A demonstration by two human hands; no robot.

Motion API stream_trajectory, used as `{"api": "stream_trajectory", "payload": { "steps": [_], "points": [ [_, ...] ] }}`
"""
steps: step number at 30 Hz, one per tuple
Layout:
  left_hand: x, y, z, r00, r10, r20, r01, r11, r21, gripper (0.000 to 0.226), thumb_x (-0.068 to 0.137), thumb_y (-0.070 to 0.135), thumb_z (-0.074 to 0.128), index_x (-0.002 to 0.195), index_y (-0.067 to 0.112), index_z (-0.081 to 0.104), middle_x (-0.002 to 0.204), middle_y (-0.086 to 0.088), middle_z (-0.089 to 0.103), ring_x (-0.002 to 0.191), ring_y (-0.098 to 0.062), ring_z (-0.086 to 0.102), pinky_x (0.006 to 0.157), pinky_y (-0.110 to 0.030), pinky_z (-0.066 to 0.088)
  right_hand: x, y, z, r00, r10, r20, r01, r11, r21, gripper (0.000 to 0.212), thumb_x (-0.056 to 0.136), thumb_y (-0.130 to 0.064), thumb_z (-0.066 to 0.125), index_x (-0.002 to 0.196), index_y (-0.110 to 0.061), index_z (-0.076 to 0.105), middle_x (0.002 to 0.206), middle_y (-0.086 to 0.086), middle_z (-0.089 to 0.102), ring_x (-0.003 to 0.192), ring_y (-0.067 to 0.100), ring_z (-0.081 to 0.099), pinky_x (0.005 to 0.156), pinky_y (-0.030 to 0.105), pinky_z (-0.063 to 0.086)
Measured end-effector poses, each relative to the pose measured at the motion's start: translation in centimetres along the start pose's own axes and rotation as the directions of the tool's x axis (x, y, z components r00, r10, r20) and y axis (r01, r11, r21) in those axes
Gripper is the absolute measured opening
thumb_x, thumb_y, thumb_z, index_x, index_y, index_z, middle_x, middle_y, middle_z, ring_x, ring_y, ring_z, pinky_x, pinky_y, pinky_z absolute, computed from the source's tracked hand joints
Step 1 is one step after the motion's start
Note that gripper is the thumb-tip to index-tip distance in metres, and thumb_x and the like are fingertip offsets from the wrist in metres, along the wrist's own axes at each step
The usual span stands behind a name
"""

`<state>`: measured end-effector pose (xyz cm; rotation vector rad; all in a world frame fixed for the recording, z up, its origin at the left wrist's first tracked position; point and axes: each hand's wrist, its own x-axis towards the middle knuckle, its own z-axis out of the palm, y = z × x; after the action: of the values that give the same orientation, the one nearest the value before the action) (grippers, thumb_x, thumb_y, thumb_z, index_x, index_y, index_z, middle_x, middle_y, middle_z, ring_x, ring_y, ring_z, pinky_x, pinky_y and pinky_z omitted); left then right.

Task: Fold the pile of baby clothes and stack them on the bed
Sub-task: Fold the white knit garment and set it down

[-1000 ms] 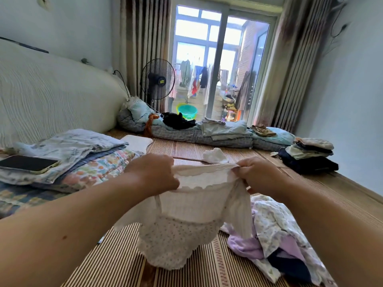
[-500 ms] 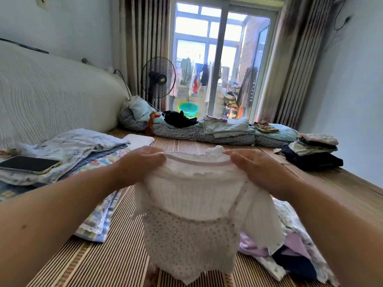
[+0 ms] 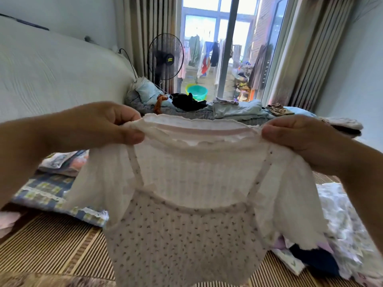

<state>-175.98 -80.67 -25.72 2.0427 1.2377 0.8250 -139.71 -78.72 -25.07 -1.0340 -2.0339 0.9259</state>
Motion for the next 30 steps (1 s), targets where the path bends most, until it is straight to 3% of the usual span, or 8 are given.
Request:
{"api": "stream_trajectory", "payload": {
  "steps": [4, 8, 11, 19, 21, 24, 28, 30],
  "points": [
    [3.0, -3.9, 2.3, 0.991, -0.127, 0.046, 0.124, 0.99, 0.071, 0.05, 0.048, 0.076, 0.071, 0.061, 0.029, 0.065, 0.057, 0.007, 0.059, 0.053, -0.004, 0.054, 0.05, -0.021, 0.044, 3.9, 3.7, 2.9, 0.987, 0.163, 0.007, -0.163, 0.985, -0.06, 0.027, 0.074, -0.044, 0.064, 0.072, -0.019, 0.073, 0.068, 0.0, 0.068, 0.058, 0.009, 0.06, 0.052, 0.022, 0.049],
    [6.8, -11.6, 5.3, 0.95, -0.31, -0.033, 0.308, 0.915, 0.262, 0.032, 0.076, 0.051, 0.069, 0.079, 0.02, 0.069, 0.075, 0.001, 0.066, 0.072, -0.015, 0.062, 0.064, -0.028, 0.046, 8.9, 11.2, 6.7, 0.943, 0.331, -0.035, -0.331, 0.92, -0.211, 0.027, 0.089, -0.033, 0.064, 0.085, -0.008, 0.072, 0.076, 0.008, 0.068, 0.068, 0.017, 0.061, 0.064, 0.032, 0.051],
    [9.5, -17.3, 7.8, 0.907, -0.413, -0.076, 0.41, 0.832, 0.374, 0.02, 0.084, 0.04, 0.068, 0.089, 0.02, 0.07, 0.083, 0.001, 0.065, 0.08, -0.015, 0.06, 0.064, -0.025, 0.043, 12.7, 17.0, 9.5, 0.918, 0.397, -0.005, -0.366, 0.842, -0.396, 0.023, 0.091, -0.037, 0.061, 0.091, -0.016, 0.071, 0.089, 0.004, 0.069, 0.084, 0.018, 0.063, 0.069, 0.028, 0.048],
    [14.2, -27.9, 13.6, 0.798, -0.582, -0.155, 0.601, 0.751, 0.273, 0.025, 0.085, 0.034, 0.067, 0.108, 0.023, 0.067, 0.101, 0.007, 0.065, 0.087, -0.009, 0.058, 0.069, -0.025, 0.045, 19.0, 28.7, 13.8, 0.867, 0.491, -0.087, -0.445, 0.681, -0.581, 0.026, 0.088, -0.041, 0.063, 0.106, -0.023, 0.068, 0.112, 0.002, 0.067, 0.097, 0.018, 0.059, 0.074, 0.024, 0.038],
    [14.5, -29.1, 13.9, 0.781, -0.612, -0.122, 0.621, 0.745, 0.242, 0.032, 0.085, 0.038, 0.067, 0.114, 0.025, 0.062, 0.112, 0.006, 0.064, 0.089, -0.006, 0.056, 0.066, -0.021, 0.042, 19.1, 29.9, 13.5, 0.824, 0.565, -0.051, -0.512, 0.702, -0.495, 0.045, 0.086, -0.048, 0.062, 0.12, -0.019, 0.06, 0.123, 0.004, 0.061, 0.1, 0.018, 0.056, 0.079, 0.027, 0.042],
    [14.5, -29.7, 12.2, 0.739, -0.673, 0.026, 0.643, 0.716, 0.271, 0.062, 0.081, 0.039, 0.071, 0.136, 0.022, 0.047, 0.136, -0.001, 0.052, 0.114, -0.015, 0.053, 0.083, -0.025, 0.044, 17.7, 29.7, 12.3, 0.748, 0.658, 0.081, -0.554, 0.687, -0.47, 0.071, 0.079, -0.054, 0.067, 0.136, -0.018, 0.046, 0.134, 0.005, 0.052, 0.115, 0.02, 0.054, 0.089, 0.031, 0.048],
    [13.3, -28.1, 9.8, 0.544, -0.763, 0.349, 0.669, 0.646, 0.367, 0.057, 0.071, 0.013, 0.071, 0.121, 0.032, 0.052, 0.115, -0.002, 0.061, 0.1, -0.021, 0.063, 0.086, -0.04, 0.057, 15.4, 27.4, 10.9, 0.633, 0.761, 0.14, -0.503, 0.542, -0.673, 0.043, 0.078, -0.023, 0.075, 0.116, -0.02, 0.057, 0.099, -0.003, 0.06, 0.087, 0.015, 0.062, 0.062, 0.024, 0.053],
    [12.6, -27.2, 9.5, 0.534, -0.795, 0.287, 0.547, 0.584, 0.6, 0.06, 0.07, 0.013, 0.066, 0.124, 0.035, 0.053, 0.11, 0.003, 0.061, 0.096, -0.017, 0.063, 0.08, -0.036, 0.059, 14.6, 26.4, 10.7, 0.666, 0.742, 0.073, -0.489, 0.508, -0.709, 0.028, 0.081, -0.018, 0.07, 0.108, -0.016, 0.062, 0.092, 0.0, 0.063, 0.08, 0.014, 0.062, 0.057, 0.023, 0.052]
  ]
}}
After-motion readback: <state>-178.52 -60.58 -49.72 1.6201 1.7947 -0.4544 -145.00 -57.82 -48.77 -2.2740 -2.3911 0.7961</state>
